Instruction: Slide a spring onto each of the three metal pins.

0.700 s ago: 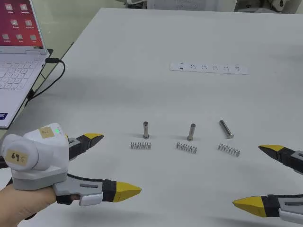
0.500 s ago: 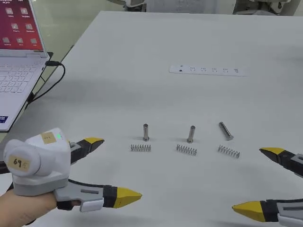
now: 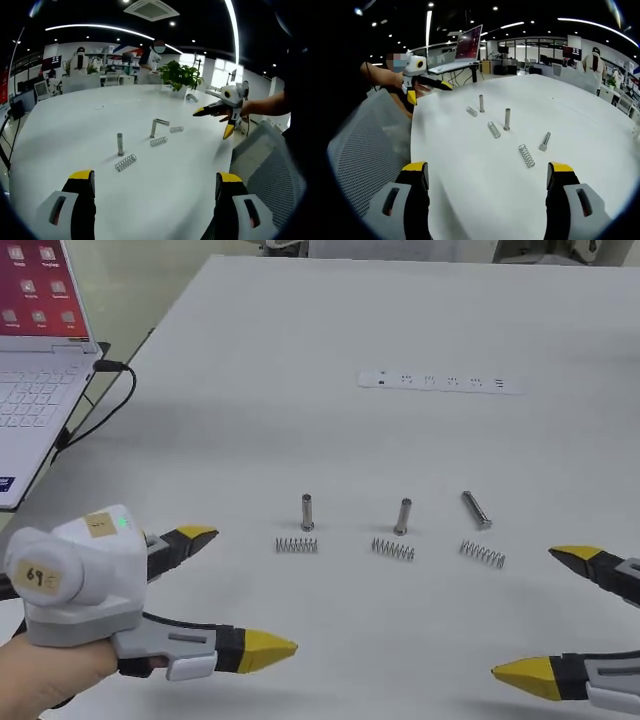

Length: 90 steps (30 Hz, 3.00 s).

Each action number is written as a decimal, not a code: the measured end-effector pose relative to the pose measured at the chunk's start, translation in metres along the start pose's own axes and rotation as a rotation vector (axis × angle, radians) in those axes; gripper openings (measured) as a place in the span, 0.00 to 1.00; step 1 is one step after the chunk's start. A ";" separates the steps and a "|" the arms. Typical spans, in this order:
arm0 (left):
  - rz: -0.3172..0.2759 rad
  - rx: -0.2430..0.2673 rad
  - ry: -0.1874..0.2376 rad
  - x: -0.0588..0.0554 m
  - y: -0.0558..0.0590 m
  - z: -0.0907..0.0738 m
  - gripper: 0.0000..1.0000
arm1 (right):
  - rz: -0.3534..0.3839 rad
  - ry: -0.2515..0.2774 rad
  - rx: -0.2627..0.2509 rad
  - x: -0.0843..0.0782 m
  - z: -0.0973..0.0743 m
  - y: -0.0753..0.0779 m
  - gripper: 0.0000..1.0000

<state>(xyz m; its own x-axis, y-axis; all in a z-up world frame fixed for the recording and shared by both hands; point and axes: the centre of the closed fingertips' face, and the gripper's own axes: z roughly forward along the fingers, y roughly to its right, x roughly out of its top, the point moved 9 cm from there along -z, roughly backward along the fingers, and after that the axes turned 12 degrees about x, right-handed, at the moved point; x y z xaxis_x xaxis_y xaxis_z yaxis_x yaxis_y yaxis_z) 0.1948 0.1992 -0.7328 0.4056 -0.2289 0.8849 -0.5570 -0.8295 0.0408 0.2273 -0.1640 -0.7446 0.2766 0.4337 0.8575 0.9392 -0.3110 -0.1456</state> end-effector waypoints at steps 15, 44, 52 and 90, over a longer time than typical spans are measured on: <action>-0.001 0.005 -0.002 0.000 0.001 -0.001 0.98 | 0.003 0.005 -0.002 0.003 0.004 0.000 0.98; -0.004 0.005 -0.005 -0.001 0.001 -0.001 0.98 | 0.006 -0.005 0.001 0.003 0.003 0.000 0.97; 0.002 0.000 -0.009 0.000 0.001 -0.002 0.98 | 0.007 -0.012 0.008 0.003 0.005 0.000 0.97; -0.006 -0.005 -0.003 0.002 -0.004 0.005 0.97 | 0.034 -0.028 -0.002 0.019 0.005 0.024 0.91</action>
<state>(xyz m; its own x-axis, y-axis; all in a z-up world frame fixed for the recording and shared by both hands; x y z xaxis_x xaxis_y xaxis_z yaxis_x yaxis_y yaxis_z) 0.2016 0.1994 -0.7337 0.4113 -0.2252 0.8833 -0.5584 -0.8281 0.0489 0.2559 -0.1592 -0.7343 0.3137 0.4462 0.8382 0.9289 -0.3273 -0.1734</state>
